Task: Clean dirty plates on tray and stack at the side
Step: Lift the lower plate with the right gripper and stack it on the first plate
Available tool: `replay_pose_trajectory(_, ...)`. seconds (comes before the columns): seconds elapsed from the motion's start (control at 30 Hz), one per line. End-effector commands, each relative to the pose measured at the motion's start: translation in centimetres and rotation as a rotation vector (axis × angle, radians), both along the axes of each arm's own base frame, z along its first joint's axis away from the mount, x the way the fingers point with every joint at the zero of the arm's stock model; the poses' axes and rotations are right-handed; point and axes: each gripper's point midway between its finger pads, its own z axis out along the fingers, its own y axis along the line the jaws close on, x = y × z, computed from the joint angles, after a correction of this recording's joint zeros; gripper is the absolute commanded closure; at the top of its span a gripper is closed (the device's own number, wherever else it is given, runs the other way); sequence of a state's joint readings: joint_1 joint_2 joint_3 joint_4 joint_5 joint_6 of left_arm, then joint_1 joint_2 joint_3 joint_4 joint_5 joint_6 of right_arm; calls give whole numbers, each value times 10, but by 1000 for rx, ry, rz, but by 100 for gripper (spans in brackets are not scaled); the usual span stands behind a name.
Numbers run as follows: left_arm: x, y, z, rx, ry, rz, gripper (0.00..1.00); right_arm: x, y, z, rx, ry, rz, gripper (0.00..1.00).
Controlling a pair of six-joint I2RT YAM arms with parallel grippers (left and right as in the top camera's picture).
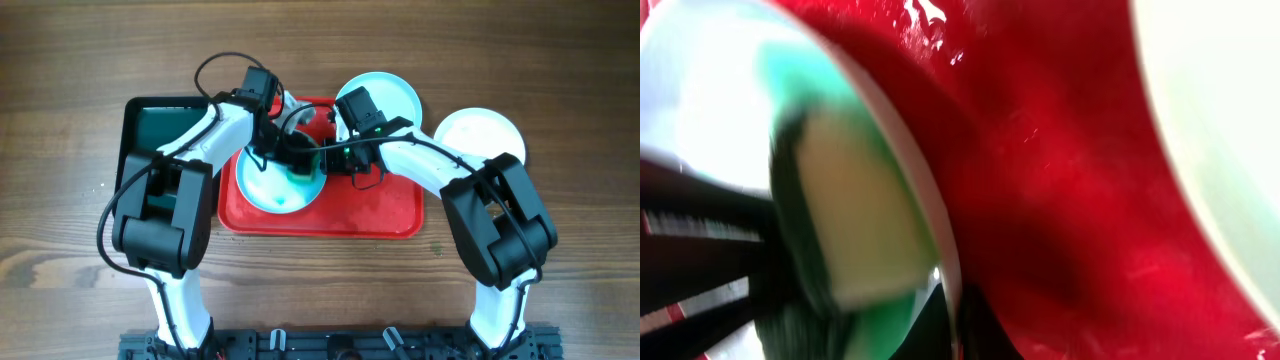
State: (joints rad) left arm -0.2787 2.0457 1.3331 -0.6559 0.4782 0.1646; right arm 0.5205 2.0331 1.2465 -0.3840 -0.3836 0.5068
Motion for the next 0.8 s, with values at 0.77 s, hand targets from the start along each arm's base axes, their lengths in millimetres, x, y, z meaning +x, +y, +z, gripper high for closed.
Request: replay_pose_trajectory(0.77, 30, 211, 126, 605, 133, 725, 96, 17, -39, 93, -408, -361, -85, 96)
